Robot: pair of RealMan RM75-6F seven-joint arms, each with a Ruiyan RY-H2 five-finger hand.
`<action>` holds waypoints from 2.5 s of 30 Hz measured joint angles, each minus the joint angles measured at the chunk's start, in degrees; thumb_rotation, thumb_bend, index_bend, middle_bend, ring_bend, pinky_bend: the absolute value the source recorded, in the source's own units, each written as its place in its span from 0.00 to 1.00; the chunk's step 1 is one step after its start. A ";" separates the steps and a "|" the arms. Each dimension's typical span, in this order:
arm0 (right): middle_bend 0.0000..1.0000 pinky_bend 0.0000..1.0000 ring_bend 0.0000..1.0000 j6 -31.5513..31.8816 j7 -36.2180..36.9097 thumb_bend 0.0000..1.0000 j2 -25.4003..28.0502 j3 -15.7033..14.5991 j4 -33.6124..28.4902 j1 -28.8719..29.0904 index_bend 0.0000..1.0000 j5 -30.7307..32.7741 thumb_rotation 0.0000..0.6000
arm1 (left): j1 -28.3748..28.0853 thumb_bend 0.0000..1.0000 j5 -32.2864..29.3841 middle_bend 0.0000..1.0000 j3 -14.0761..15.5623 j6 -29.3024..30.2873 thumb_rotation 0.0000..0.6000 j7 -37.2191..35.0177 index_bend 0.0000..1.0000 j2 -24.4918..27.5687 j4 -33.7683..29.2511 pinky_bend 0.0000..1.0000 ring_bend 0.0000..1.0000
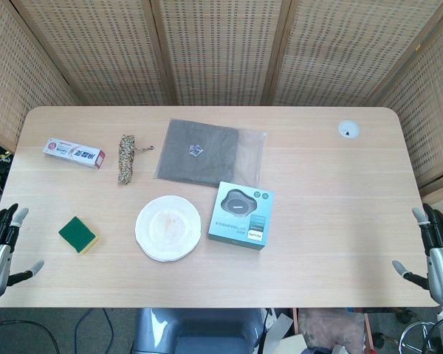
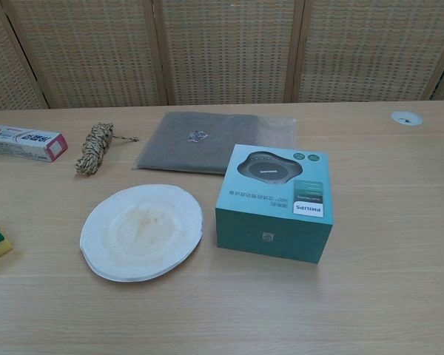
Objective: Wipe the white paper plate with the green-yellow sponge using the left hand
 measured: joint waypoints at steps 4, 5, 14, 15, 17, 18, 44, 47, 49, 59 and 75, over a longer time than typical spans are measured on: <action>0.00 0.00 0.00 -0.05 0.01 0.00 0.01 0.04 0.04 -0.02 0.00 -0.05 1.00 | -0.01 0.00 0.09 0.00 0.13 -0.22 1.00 0.03 0.00 0.02 -0.02 0.00 0.00; 0.00 0.00 0.00 -0.05 0.00 0.00 0.01 0.05 0.06 -0.03 0.00 -0.05 1.00 | -0.02 0.00 0.07 0.00 0.17 -0.33 1.00 0.07 0.00 0.02 0.02 0.00 0.00; 0.00 0.00 0.00 -0.12 -0.04 0.00 -0.22 0.45 0.25 -0.04 0.00 0.31 1.00 | -2.03 0.00 -0.90 0.00 0.30 -5.09 1.00 0.50 0.00 -0.61 4.43 0.00 0.00; 0.00 0.00 0.00 -0.17 -0.16 0.00 -0.28 0.53 0.27 -0.01 0.00 0.42 1.00 | -2.61 0.00 -0.73 0.00 0.41 -6.06 1.00 0.41 0.00 -0.78 5.92 0.00 0.00; 0.00 0.00 0.00 -0.22 -0.37 0.00 -0.38 0.67 0.31 0.02 0.00 0.62 1.00 | -4.28 0.00 0.15 0.00 0.85 -8.75 1.00 -0.71 0.00 -1.21 10.39 0.00 0.00; 0.00 0.00 0.00 -0.28 -0.50 0.00 -0.45 0.81 0.32 0.04 0.00 0.87 1.00 | -5.08 0.00 0.78 0.00 1.13 -9.84 1.00 -1.65 0.00 -1.43 12.70 0.00 0.00; 0.00 0.00 0.00 -2.40 -0.95 0.00 -1.51 2.29 1.32 0.79 0.00 3.93 1.00 | -19.25 0.00 11.43 0.18 9.03 -22.66 1.00 -31.93 0.33 -24.63 63.16 0.19 0.08; 0.00 0.00 0.00 -2.46 -0.69 0.00 -1.47 2.29 1.30 0.80 0.00 3.90 1.00 | -19.62 0.00 11.24 0.18 9.24 -23.12 1.00 -31.63 0.33 -25.63 64.04 0.19 0.08; 0.00 0.00 0.00 -2.46 -0.59 0.00 -1.40 2.32 1.34 0.77 0.00 3.94 1.00 | -19.80 0.00 11.10 0.18 9.40 -23.33 1.00 -31.51 0.33 -26.15 64.47 0.19 0.09; 0.00 0.00 0.00 -2.46 0.26 0.00 -1.16 2.39 1.31 0.72 0.00 3.89 1.00 | -20.85 0.00 10.98 0.29 10.30 -24.12 1.00 -29.92 0.41 -27.18 64.34 0.32 0.21; 0.00 0.00 0.00 -2.38 1.20 0.00 -0.79 2.50 1.36 0.60 0.00 3.91 1.00 | -20.76 0.02 10.15 0.45 9.36 -17.58 1.00 -32.39 0.53 -28.34 65.11 0.42 0.34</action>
